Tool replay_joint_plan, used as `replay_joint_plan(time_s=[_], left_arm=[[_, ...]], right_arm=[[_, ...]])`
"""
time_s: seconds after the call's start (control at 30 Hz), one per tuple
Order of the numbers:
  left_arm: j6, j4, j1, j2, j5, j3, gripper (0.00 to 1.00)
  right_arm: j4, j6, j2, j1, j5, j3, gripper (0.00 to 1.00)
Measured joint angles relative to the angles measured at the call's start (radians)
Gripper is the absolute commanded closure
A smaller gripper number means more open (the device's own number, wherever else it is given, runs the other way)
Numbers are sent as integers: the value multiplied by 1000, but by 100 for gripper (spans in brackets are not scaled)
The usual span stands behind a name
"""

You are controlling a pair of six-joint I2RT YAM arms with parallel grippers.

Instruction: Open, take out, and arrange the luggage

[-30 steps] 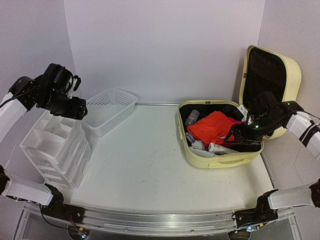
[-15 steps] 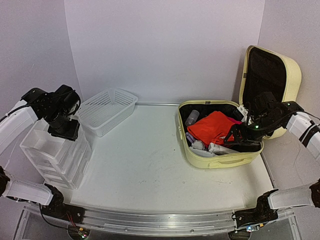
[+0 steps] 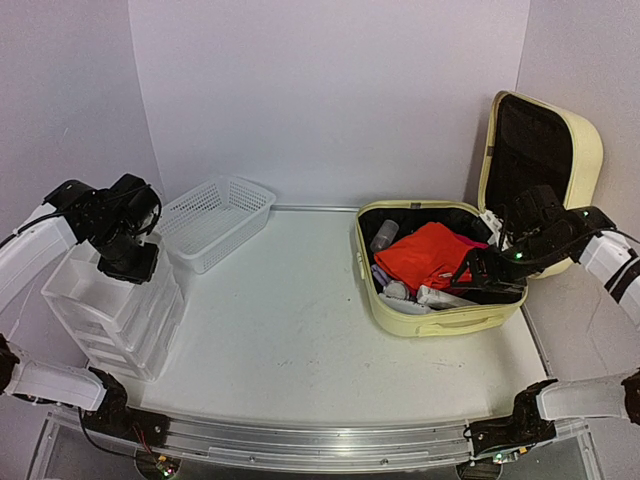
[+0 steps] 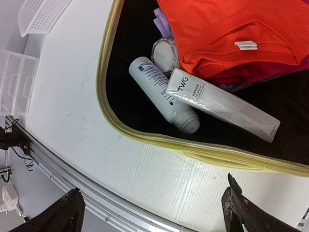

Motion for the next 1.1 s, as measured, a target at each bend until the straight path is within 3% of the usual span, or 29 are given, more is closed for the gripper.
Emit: replay_joint_plan(time_s=[0.13, 0.6, 0.93, 1.1], left_arm=[[-3, 13, -1, -14, 84, 0, 100], [-97, 31, -26, -8, 364, 23, 100], [-175, 89, -199, 135, 403, 116, 100], [-226, 123, -234, 174, 398, 139, 100]], right_arm=[[0, 10, -17, 0, 0, -8, 2], [36, 54, -11, 0, -12, -47, 2], [98, 118, 6, 28, -38, -81, 2], [158, 168, 34, 149, 3, -93, 2]])
